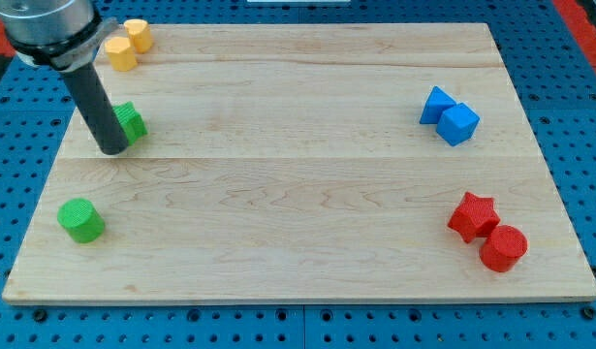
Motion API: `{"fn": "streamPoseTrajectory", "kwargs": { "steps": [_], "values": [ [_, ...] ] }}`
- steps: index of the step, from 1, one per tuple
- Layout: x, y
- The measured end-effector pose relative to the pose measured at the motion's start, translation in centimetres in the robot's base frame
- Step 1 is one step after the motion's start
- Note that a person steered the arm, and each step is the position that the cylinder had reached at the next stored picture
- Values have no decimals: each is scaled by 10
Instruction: Push the green star towards center left
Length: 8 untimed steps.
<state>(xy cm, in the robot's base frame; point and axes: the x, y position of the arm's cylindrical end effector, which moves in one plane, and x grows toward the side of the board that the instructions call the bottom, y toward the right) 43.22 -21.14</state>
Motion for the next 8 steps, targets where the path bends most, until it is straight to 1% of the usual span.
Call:
{"fn": "streamPoseTrajectory", "kwargs": {
  "steps": [1, 2, 3, 6, 7, 8],
  "values": [
    [-4, 38],
    [-40, 52],
    [-48, 44],
    [-45, -28],
    [-45, -29],
    [-57, 38]
  ]
}}
